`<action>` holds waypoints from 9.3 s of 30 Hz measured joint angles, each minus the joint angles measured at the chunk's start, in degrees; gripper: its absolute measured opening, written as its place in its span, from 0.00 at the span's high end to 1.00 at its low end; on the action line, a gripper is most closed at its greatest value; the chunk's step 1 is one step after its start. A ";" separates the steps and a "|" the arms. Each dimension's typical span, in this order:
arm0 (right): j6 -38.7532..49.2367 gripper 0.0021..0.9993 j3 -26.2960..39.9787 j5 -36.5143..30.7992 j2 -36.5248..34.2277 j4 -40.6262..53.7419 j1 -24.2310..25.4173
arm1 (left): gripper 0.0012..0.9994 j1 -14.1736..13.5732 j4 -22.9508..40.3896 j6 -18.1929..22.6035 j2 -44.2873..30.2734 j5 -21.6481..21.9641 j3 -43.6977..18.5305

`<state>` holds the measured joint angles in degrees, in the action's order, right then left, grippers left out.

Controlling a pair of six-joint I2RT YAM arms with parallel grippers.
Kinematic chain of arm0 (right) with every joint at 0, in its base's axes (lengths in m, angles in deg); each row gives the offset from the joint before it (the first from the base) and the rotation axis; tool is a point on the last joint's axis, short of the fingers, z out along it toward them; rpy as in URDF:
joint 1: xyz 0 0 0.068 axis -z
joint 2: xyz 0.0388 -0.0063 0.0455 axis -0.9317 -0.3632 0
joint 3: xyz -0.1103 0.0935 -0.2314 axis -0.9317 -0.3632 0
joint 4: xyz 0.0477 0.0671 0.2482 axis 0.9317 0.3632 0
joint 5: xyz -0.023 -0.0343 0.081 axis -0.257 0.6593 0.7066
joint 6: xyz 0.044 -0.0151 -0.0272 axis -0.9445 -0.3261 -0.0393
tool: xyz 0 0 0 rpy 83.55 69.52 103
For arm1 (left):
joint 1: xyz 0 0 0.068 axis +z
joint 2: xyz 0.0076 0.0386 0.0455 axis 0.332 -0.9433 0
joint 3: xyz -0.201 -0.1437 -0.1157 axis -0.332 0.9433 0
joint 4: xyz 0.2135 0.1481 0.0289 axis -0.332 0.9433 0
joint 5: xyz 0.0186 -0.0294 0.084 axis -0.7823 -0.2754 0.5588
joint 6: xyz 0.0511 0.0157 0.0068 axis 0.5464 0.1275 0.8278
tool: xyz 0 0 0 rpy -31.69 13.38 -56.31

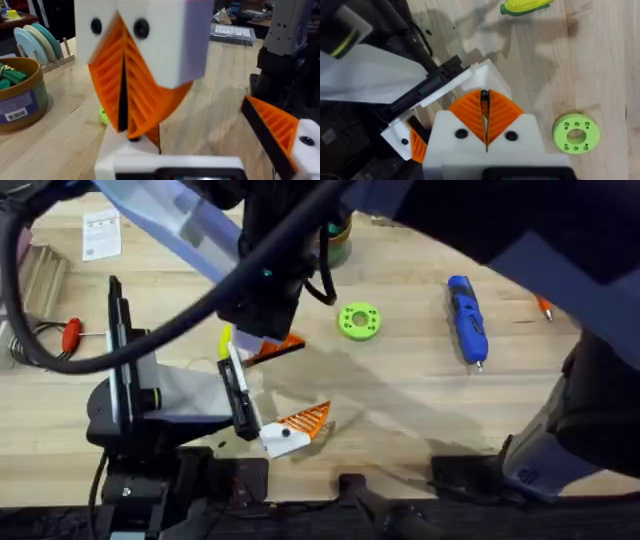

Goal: Pick up the gripper from the table and insert it into the empty holder that is missing its gripper. Then pick up a screw, insert it into the mounting hole, and use the screwdriver to tighten it. Finally, clean up the table by picking up the vegetable and placing it into the bucket.

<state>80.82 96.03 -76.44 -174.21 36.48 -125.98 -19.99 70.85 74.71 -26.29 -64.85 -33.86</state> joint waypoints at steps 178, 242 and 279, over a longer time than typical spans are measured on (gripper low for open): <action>-11.36 0.12 -53.37 -5.66 27.69 -29.44 66.29 | 0.99 0.00 0.10 0.01 -0.01 -0.68 0.00; -12.81 0.12 -55.36 -12.70 14.35 -36.37 61.79 | 0.99 0.00 0.09 0.01 -0.02 -0.68 0.00; -11.43 0.95 -59.32 -13.47 14.35 -41.30 61.48 | 0.99 0.00 0.09 0.01 0.00 -0.68 0.00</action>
<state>69.39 36.71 -89.91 -159.86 -4.82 -64.50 -19.99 70.94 74.72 -26.29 -65.53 -33.86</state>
